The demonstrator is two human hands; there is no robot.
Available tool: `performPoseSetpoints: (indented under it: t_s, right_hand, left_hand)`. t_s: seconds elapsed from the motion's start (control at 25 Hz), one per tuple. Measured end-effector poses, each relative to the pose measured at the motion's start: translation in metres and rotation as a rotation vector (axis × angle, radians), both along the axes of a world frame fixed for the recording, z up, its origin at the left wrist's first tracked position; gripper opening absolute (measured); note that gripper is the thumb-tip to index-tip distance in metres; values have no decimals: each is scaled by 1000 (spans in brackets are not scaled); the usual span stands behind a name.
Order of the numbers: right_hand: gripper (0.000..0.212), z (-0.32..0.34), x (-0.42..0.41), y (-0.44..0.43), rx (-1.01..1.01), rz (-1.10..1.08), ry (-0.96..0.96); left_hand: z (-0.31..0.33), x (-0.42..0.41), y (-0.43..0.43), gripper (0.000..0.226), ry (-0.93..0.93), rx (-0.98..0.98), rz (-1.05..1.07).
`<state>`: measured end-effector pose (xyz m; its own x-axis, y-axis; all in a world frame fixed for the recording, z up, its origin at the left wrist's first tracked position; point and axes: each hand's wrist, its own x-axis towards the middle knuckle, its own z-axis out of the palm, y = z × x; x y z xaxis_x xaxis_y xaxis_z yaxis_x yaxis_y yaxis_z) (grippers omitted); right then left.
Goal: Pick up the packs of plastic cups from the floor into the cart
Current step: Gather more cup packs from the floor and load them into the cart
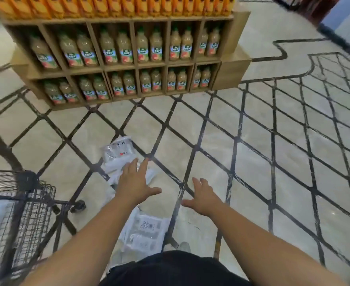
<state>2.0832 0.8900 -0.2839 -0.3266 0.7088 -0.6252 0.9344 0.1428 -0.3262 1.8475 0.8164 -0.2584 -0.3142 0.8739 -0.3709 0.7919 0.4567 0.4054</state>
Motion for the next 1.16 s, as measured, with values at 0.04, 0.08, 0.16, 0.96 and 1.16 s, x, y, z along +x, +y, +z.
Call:
performPoseSetpoints:
  t_s: [0.04,0.08,0.16,0.96,1.16]
  right_hand:
    - [109,-9,-3,5,-29,50,-1]
    - [110,-19,-6,9,-55,102,-6]
    - [111,-42,-13,12,-100,184,-30]
    - [111,-664,-62,-98,-443,104,-364]
    - [128,-742,-64,-144,-493,-359,-208]
  left_hand:
    - [-6,2,-5,121,-5,-15,52]
    - [-14,3,-11,121,-8,-31,101]
    - [-34,4,-24,121,-20,-80,174]
    - [-675,-65,-181,119,-293,-589,240]
    - [-767,-44,-158,121,-296,-477,301]
